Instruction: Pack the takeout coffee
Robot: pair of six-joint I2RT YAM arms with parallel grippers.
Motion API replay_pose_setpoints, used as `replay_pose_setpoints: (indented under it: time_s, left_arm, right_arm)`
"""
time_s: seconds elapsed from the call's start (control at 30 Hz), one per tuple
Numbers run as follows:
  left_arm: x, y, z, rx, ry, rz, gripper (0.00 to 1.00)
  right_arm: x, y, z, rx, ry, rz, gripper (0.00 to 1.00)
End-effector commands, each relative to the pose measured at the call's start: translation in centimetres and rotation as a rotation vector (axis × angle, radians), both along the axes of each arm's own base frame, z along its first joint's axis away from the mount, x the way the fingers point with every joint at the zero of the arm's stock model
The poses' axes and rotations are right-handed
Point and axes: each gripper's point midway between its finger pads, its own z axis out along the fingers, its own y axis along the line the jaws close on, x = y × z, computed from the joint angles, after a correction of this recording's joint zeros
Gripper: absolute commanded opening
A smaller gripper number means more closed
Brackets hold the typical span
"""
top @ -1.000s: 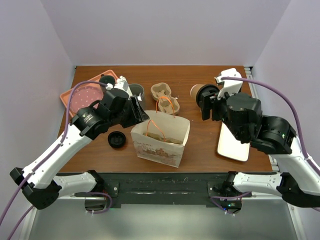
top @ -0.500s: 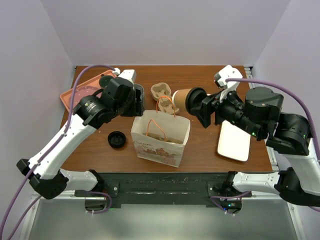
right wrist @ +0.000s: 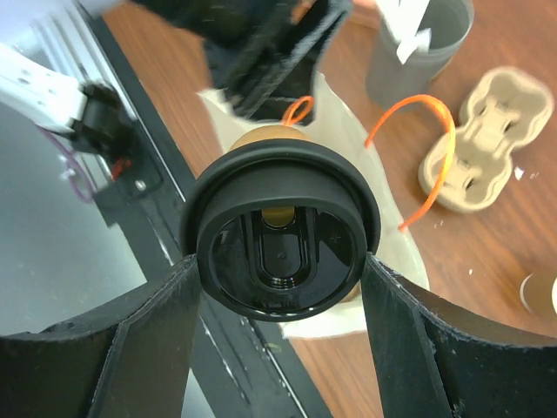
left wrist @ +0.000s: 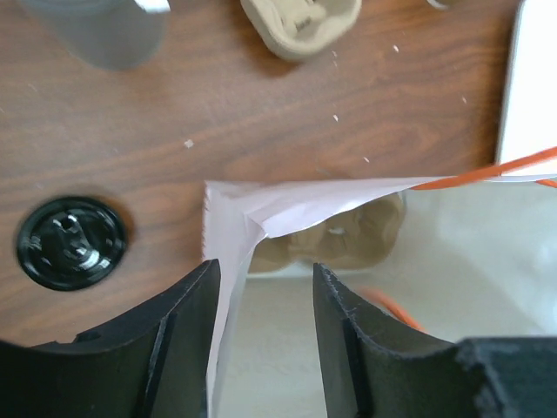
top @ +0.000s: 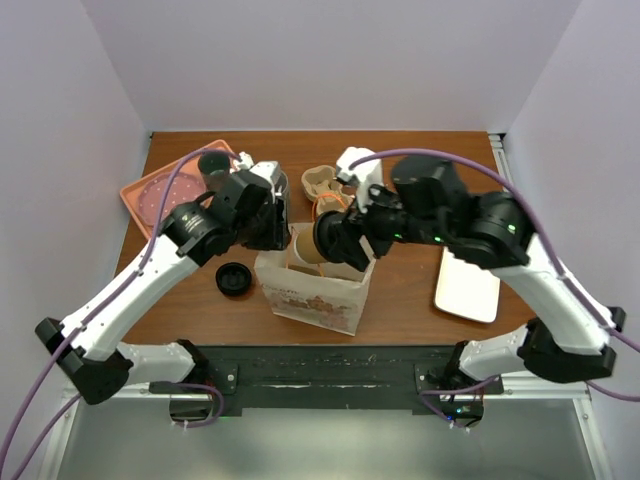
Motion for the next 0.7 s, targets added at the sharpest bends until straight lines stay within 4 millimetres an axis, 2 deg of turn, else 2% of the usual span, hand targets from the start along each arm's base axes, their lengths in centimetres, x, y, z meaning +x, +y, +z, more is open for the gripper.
replay_pose_setpoints:
  time_s: [0.0,0.03,0.07,0.17,0.27,0.53,0.57,0.63,0.67]
  left_arm:
    - [-1.7,-1.4,1.2,-0.202,-0.01,-0.016,0.51]
    - [-2.3,-1.5,1.7,-0.239,-0.023,-0.038,0.51]
    - [-2.9,-1.8,0.9,-0.251,-0.004,-0.059,0.51]
    - [-3.0,-1.3,1.4,-0.261,-0.032,-0.055,0.51]
    - [-3.1,-0.8,1.6,-0.234,-0.045,-0.059,0.52]
    - [-2.4,-0.6,2.6,-0.195,-0.075,-0.068,0.57]
    - [-2.3,-0.6,3.5,-0.198,-0.092,-0.073,0.59]
    - [-2.0,-0.6,4.2,-0.192,-0.108,-0.074,0.61]
    - [-1.8,-0.5,5.3,-0.196,-0.127,-0.074,0.61]
  right_arm:
    - [0.8,-1.0,-1.1,-0.107,0.008,-0.047,0.08]
    - [1.2,-0.9,-1.4,-0.124,0.012,-0.065,0.07]
    - [1.5,-1.1,-1.2,-0.127,0.004,-0.082,0.07]
    - [1.6,-1.1,1.5,-0.047,-0.027,-0.102,0.08]
    - [1.3,-1.5,2.2,-0.037,-0.021,-0.109,0.09]
    - [0.7,-2.9,0.5,-0.081,0.015,-0.134,0.1]
    - [0.6,-3.0,-0.2,-0.104,0.028,-0.133,0.1]
    - [0.3,-3.1,-0.5,-0.107,0.036,-0.127,0.09]
    - [0.3,-3.1,-0.5,-0.105,0.037,-0.13,0.09]
